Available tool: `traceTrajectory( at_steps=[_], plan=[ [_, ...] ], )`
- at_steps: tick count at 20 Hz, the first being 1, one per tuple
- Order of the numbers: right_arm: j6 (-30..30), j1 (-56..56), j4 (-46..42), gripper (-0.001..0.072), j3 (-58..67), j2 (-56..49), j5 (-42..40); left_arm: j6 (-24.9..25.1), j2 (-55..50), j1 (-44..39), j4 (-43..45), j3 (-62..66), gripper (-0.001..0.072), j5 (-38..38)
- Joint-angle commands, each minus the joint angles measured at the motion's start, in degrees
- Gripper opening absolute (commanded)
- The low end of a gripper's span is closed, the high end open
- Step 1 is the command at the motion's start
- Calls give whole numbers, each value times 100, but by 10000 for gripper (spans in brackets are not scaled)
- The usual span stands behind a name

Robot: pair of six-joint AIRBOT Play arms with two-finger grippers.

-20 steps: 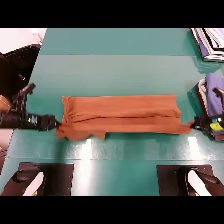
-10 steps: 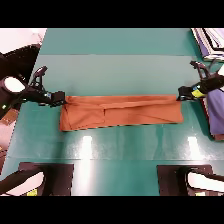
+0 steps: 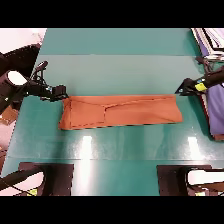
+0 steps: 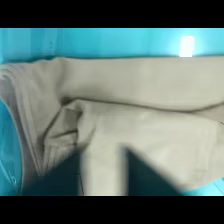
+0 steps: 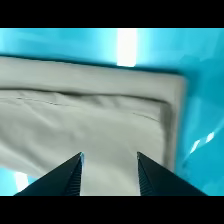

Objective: Fold the shirts.

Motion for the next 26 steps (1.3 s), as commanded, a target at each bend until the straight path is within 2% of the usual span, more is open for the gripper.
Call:
traceTrajectory(
  at_steps=[1,2,5,8,12,13,15,16,20,26],
  plan=[
    [-127,-664,186,529,-446,61,232,-4,-15,0,-94,96,36,-181],
    [-129,-846,190,566,-732,68,199,-7,-17,0,-195,96,36,-173],
    [-437,-1193,334,566,-1582,17,-57,-7,-17,-52,-492,96,35,-125],
    [-909,-1235,1036,566,-2092,-188,-271,-9,-37,-490,-483,96,26,155],
    [-1021,-914,1416,534,-1928,-595,-319,-407,-37,-1191,-490,96,25,769],
    [-1069,-817,1425,391,-1832,-610,-343,-511,-37,-1340,-490,96,25,905],
    [-1073,-693,1427,38,-1672,-527,-297,-662,-76,-1644,-496,105,25,1327],
    [-1073,-651,1451,15,-1602,-420,-245,-728,-166,-1797,-540,142,25,1491],
    [-1038,-361,1786,13,-1078,348,37,-761,-990,-2446,-743,686,25,1497],
    [-494,929,2291,13,310,1189,-2,-758,-2485,-3359,-758,1882,25,1137]
  ],
)
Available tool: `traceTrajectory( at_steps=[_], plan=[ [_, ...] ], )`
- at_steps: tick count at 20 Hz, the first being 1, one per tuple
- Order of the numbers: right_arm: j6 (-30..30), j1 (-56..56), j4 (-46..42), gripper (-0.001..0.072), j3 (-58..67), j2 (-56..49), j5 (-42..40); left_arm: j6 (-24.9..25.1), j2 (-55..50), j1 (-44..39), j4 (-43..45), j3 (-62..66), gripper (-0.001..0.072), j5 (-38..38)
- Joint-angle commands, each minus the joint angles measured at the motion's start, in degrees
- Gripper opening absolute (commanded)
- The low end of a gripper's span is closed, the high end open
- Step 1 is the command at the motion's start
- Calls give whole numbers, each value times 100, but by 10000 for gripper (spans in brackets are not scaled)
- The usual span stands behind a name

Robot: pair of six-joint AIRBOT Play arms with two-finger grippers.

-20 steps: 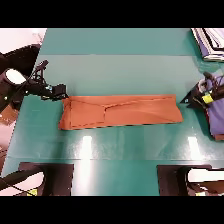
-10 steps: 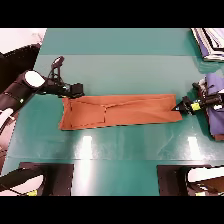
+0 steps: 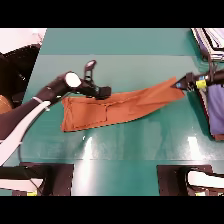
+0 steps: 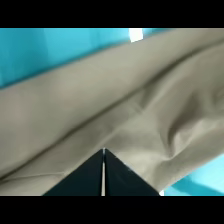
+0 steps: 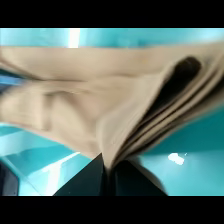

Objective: Fold the shirts.

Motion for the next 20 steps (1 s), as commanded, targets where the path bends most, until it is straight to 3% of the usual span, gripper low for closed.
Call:
traceTrajectory(
  at_steps=[1,12,16,20],
  plan=[
    [334,820,284,13,815,321,-15,-13,-789,-498,-26,627,25,-203],
    [509,2417,271,13,1598,308,-546,-15,-1123,-610,72,831,25,-376],
    [509,2767,280,14,1593,306,-824,-9,-573,22,299,981,25,-811],
    [505,3674,295,14,1596,55,-1484,59,686,1224,1143,981,26,-1150]
  ],
)
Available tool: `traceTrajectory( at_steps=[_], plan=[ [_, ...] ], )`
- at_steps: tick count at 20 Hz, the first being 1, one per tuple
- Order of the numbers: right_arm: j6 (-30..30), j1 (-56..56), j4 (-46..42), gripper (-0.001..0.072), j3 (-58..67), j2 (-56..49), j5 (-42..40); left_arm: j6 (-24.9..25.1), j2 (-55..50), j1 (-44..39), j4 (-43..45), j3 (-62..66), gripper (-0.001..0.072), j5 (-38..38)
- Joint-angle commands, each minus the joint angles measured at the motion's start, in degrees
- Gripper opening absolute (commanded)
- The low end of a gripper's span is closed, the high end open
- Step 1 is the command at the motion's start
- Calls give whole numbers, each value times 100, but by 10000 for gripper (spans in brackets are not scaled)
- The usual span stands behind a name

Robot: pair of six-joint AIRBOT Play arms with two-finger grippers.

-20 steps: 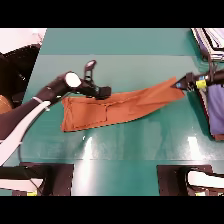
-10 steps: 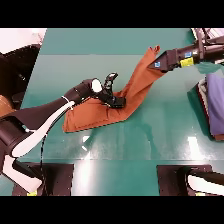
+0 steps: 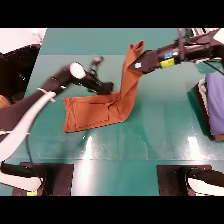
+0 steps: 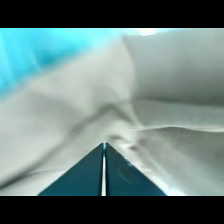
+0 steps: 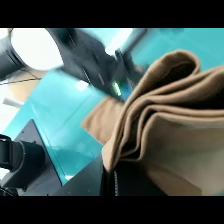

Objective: Fold the shirts.

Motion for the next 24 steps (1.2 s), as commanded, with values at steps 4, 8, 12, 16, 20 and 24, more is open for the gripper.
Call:
traceTrajectory(
  at_steps=[4,8,12,16,20,24],
  plan=[
    [-474,1954,595,15,17,-1021,-1814,260,1961,1978,1353,24,26,-651],
    [-758,2802,553,434,793,-2256,-1963,302,2579,2876,1464,24,26,-870],
    [-463,2577,514,451,1401,-2852,-542,350,2649,3163,1502,22,26,-1233],
    [-275,1681,-267,451,291,-2210,-323,455,2649,3161,1478,22,26,-1419],
    [72,411,-640,451,-1486,-1261,-496,455,2649,3161,1360,0,26,-1473],
    [120,-599,-531,657,-2708,-918,-813,455,2629,3161,1062,-42,26,-1405]
  ],
)
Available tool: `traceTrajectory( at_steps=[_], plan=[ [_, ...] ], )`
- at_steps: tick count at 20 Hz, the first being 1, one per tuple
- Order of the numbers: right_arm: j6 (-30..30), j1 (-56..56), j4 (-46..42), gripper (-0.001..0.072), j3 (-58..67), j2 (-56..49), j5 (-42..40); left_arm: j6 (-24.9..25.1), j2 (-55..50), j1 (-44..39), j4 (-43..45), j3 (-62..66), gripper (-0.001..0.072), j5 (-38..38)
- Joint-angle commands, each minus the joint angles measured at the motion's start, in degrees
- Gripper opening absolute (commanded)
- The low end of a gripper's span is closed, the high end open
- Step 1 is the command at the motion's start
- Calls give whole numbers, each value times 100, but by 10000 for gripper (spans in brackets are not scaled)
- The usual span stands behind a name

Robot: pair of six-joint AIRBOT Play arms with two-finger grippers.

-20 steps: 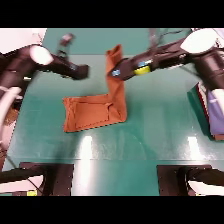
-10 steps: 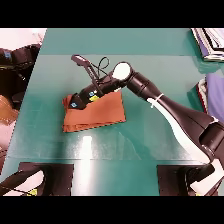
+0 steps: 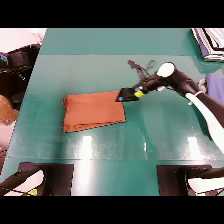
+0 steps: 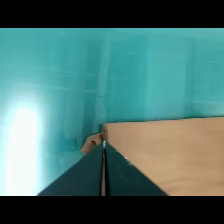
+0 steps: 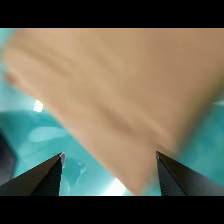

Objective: Fold the shirts.

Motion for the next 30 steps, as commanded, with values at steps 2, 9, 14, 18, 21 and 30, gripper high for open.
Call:
traceTrajectory(
  at_steps=[2,9,14,18,21,30],
  plan=[
    [109,-807,306,655,-1108,177,-466,7,-7,4,-243,-20,26,79],
    [-44,42,1268,621,-518,-1115,-544,4,-7,4,-280,-20,26,120],
    [-50,828,1226,224,765,-1775,-708,7,-7,-101,-442,-20,25,144],
    [-149,743,1143,15,1443,-1738,-632,0,-7,-748,-442,-20,25,282],
    [-136,81,929,14,1587,-1274,-614,0,-7,-1276,-444,-20,25,319],
    [-83,-3768,149,14,1587,391,-695,-66,-7,-2055,-514,-20,26,350]
  ],
)
